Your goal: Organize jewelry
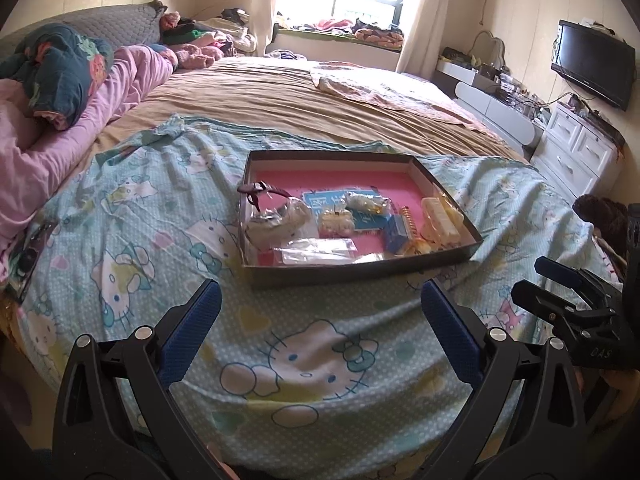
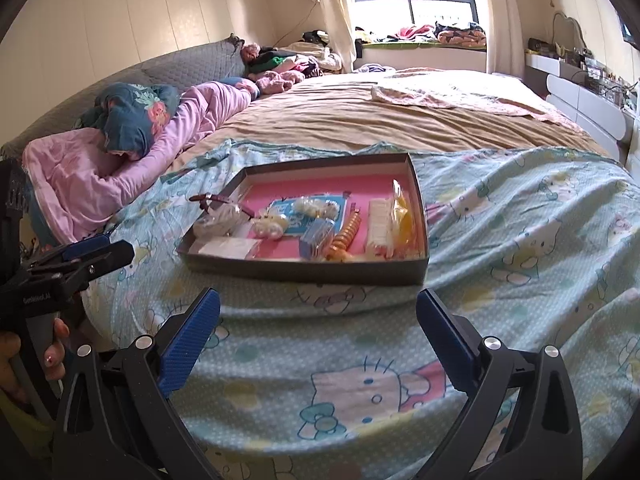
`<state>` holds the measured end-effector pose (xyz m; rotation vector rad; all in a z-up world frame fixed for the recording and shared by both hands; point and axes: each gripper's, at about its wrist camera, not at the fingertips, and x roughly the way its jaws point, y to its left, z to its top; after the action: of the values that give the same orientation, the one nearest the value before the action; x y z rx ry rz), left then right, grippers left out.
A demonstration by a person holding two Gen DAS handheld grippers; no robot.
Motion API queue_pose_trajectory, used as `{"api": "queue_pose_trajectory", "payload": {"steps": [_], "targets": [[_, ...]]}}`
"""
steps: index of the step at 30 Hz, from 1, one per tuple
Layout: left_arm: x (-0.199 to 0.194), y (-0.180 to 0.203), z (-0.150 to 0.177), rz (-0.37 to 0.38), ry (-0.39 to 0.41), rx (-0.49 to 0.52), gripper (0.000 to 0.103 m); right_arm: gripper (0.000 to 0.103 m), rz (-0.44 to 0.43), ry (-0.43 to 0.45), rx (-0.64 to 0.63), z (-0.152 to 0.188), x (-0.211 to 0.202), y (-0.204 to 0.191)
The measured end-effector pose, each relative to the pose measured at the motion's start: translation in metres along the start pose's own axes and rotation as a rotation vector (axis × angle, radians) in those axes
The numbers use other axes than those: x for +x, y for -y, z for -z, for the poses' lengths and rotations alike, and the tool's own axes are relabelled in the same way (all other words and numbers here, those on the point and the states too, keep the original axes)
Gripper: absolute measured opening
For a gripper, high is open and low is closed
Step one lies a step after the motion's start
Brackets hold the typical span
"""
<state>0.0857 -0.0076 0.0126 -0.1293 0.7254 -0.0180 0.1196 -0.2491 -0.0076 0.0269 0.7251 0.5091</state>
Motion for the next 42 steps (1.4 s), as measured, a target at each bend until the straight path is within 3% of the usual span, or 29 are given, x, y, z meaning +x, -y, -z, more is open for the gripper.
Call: {"api": "queue_pose_trajectory", "payload": {"steps": [42], "targets": [[-0.0062, -0.0007, 0.0066, -0.02, -0.008, -0.006, 0.093, 0.098, 0.015, -0.013, -0.014, 0.0064, -0.0044, -0.0036]]}}
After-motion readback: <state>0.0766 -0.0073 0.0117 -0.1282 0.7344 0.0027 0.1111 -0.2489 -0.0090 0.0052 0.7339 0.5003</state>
